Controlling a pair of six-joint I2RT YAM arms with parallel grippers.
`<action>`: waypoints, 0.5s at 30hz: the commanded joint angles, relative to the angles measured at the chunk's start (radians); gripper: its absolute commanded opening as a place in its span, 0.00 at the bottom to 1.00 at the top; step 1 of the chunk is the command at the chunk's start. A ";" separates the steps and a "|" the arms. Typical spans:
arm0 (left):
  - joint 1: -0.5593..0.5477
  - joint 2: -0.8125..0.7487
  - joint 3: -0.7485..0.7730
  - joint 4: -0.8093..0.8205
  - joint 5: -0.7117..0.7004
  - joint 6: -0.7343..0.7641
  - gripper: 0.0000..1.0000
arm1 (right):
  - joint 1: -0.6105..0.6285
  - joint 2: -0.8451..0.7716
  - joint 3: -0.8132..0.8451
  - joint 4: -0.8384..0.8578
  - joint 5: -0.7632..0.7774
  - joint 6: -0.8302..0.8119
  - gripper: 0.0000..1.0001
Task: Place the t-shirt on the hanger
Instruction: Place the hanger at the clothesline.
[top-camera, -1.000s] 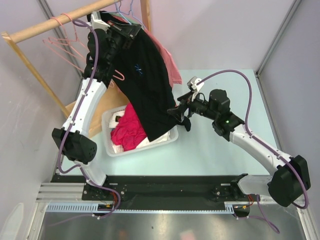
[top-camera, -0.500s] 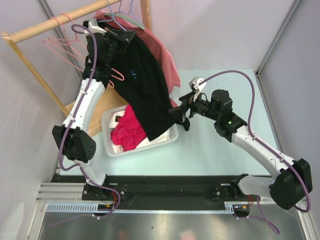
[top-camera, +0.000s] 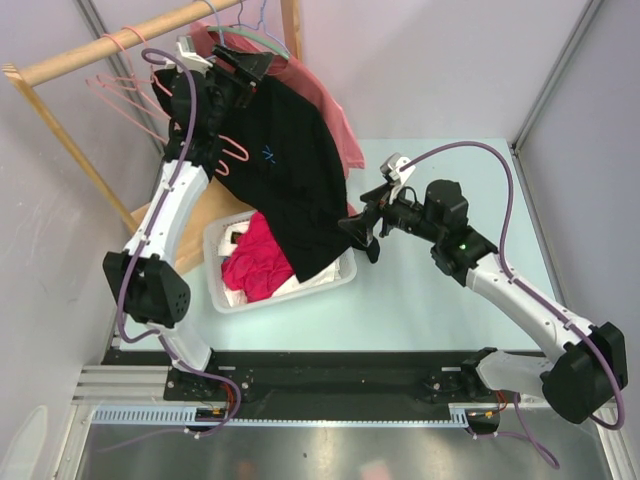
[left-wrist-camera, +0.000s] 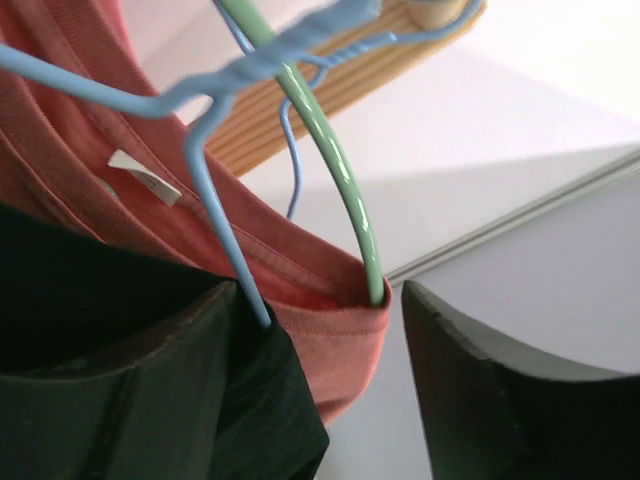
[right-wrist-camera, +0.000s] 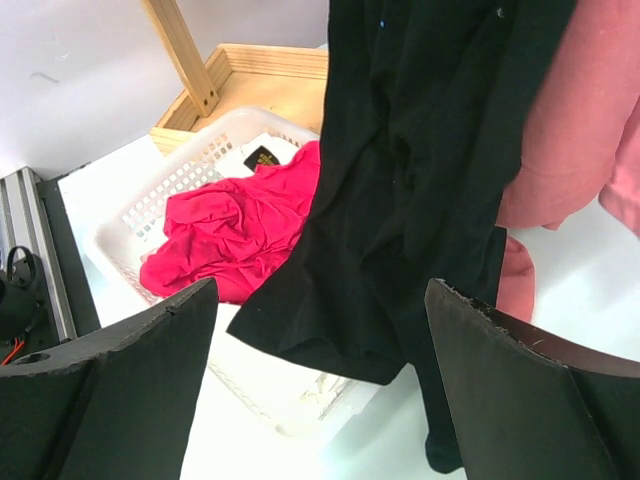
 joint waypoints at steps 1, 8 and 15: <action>-0.011 -0.118 -0.047 0.095 0.040 0.104 0.81 | -0.005 -0.040 0.012 0.004 0.008 -0.011 0.90; -0.071 -0.249 -0.112 0.061 -0.009 0.369 1.00 | -0.005 -0.078 0.007 -0.022 0.026 -0.011 0.97; -0.247 -0.361 -0.117 -0.222 0.208 0.939 1.00 | -0.030 -0.147 -0.005 -0.086 0.042 -0.020 1.00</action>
